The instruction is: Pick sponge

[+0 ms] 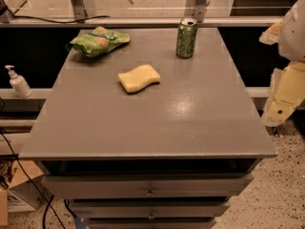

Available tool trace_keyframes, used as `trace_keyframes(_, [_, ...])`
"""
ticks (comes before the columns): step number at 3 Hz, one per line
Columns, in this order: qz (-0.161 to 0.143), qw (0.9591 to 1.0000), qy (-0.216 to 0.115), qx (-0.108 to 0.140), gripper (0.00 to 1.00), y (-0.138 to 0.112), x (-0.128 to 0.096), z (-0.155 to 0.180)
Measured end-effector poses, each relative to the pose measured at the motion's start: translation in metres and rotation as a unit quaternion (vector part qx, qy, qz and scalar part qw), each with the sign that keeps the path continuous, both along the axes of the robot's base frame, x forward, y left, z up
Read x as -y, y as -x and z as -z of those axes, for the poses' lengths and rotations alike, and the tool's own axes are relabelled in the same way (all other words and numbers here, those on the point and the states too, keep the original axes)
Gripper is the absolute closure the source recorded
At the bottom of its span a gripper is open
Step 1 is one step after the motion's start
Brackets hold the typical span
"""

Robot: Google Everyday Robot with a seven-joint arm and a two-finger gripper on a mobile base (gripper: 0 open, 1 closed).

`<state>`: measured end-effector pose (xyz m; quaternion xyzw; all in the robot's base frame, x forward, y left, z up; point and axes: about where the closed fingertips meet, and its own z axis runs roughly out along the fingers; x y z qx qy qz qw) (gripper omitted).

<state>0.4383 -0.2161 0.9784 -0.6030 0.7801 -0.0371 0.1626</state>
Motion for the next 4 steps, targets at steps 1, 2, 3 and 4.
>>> trace_keyframes(1, [0.000,1.0000,0.000,0.000,0.00,0.000,0.000,0.000])
trace_keyframes(2, [-0.026,0.9989,-0.037,0.011,0.00,-0.012,-0.018,0.010])
trace_keyframes(3, [-0.065,0.9912,-0.114,0.021,0.00,-0.036,-0.044,0.029])
trace_keyframes(4, [-0.077,0.9830,-0.162,0.038,0.00,-0.067,-0.067,0.039])
